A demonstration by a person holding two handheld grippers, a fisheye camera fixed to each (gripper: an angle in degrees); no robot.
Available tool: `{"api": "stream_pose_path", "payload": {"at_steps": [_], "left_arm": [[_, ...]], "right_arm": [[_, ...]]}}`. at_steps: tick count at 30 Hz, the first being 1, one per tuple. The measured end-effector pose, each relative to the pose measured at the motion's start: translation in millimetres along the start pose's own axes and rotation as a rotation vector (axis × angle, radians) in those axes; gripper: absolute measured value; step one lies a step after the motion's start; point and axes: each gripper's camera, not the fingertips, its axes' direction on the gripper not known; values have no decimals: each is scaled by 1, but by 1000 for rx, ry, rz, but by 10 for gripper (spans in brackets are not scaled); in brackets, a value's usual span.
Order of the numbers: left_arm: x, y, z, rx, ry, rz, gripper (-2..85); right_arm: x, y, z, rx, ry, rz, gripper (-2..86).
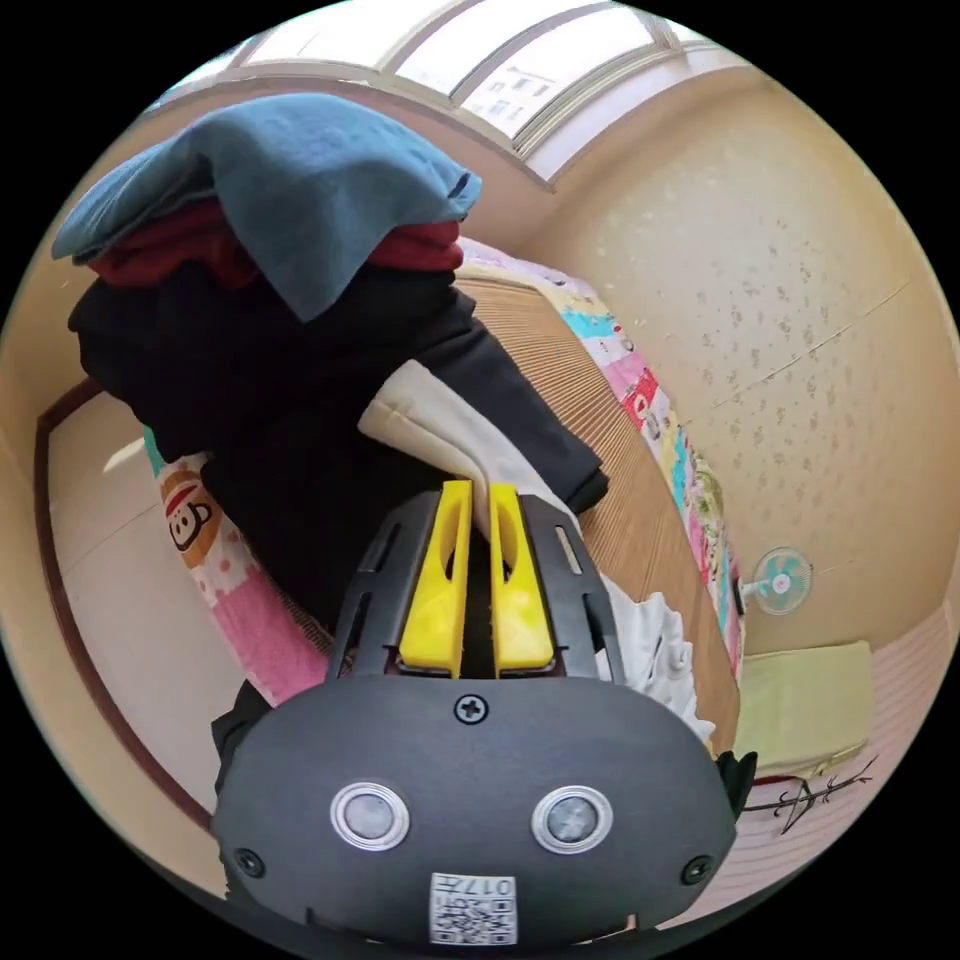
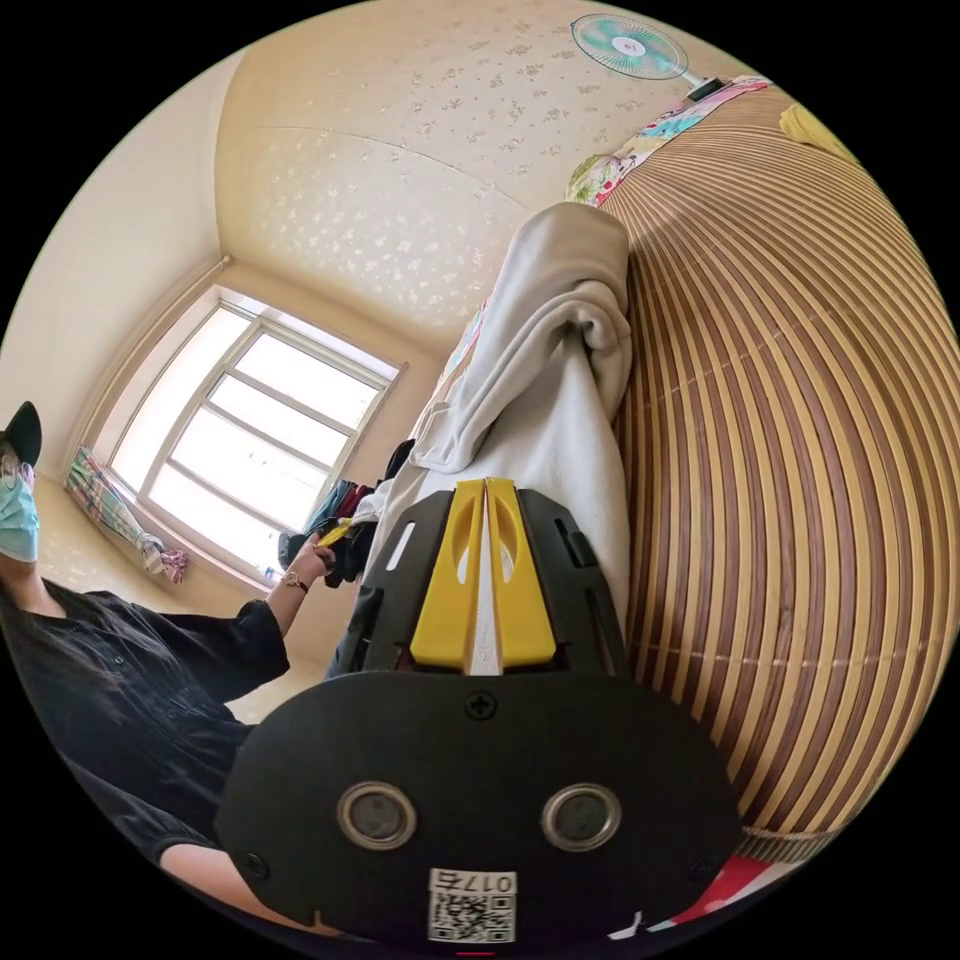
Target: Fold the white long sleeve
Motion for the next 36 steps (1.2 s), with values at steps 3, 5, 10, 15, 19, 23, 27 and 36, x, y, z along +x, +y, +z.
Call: {"api": "stream_pose_path", "payload": {"at_steps": [3, 5, 10, 15, 19, 23, 27, 36], "left_arm": [[15, 17, -29, 88, 153, 29, 37], [61, 35, -44, 112, 292, 147, 37], [212, 141, -23, -26, 683, 490, 37], [335, 327, 77, -450, 768, 801, 43], [323, 443, 133, -659, 646, 900, 54], [234, 475, 128, -640, 435, 904, 59], [147, 455, 101, -482, 173, 877, 61], [109, 436, 173, -599, -172, 904, 54]], "right_arm": [[4, -1, 0, -8, -15, 0, 4], [6, -2, 1, -12, -23, 1, 4], [10, -2, 7, -10, -28, 1, 5], [14, -3, 19, -12, -27, 10, 5], [17, -5, 34, -19, -30, 45, 4], [7, -6, 48, -78, 3, 103, 4], [-62, 31, 44, -47, 197, -65, 5], [-68, 9, 149, -138, 915, -28, 5]]}}
